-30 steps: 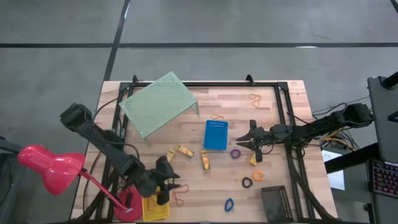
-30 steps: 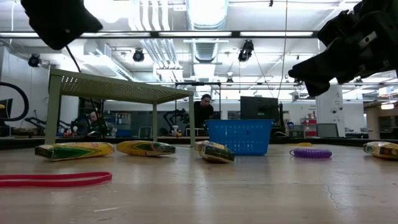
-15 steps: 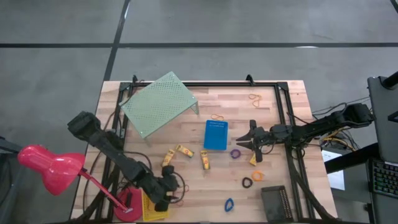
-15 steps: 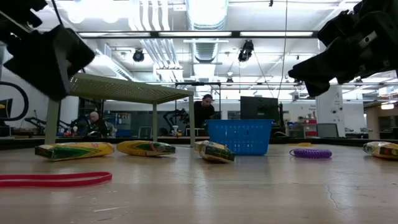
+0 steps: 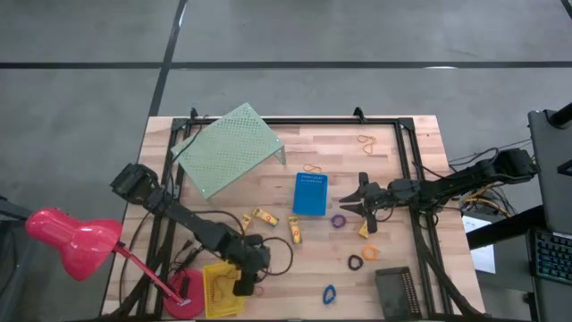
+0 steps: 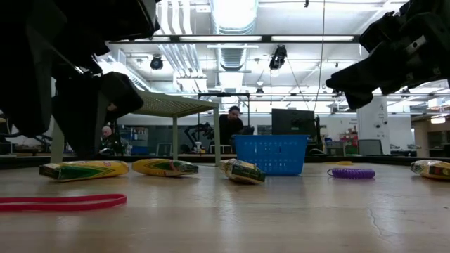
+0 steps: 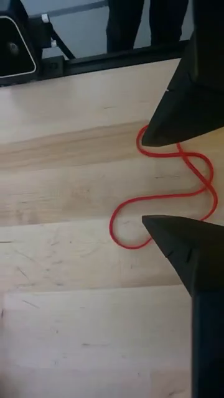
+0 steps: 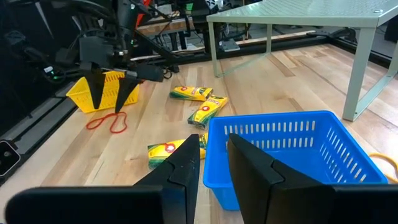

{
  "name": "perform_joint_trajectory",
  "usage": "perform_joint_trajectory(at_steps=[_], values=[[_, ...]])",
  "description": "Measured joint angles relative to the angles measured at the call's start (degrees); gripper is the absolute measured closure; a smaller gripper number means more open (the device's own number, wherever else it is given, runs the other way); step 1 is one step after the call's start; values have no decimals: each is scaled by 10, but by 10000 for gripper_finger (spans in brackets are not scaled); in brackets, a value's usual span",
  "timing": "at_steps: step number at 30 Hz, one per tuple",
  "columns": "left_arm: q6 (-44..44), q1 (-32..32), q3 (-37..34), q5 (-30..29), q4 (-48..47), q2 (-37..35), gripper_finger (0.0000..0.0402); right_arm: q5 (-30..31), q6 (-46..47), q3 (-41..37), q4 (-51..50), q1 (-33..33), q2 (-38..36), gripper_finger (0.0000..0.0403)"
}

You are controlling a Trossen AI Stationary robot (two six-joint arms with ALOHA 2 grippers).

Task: Pick & Place Office Desk Supplies
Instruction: Put the bottom red rubber band into the yellow basket

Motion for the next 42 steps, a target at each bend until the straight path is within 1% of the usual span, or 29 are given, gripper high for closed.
perform_joint_trajectory(at_steps=[6,11,16,25,27,30,34,42], values=[[-1,3,0,-38,-9,0,216,0,0,0,0,0,0,332],[-7,4,0,-53,-28,0,223,0,0,0,0,0,0,334],[-18,5,0,-53,-47,0,227,0,0,0,0,0,0,327],[-31,5,-1,-53,-46,1,229,0,0,0,0,0,0,317],[-28,5,-1,-47,-46,1,229,0,0,0,0,0,0,316],[-10,5,-6,-16,-46,5,229,0,0,0,0,0,0,318],[-12,4,-9,16,-42,25,229,0,0,0,0,0,0,325],[-10,4,7,24,-30,52,229,0,0,0,0,0,0,335]])
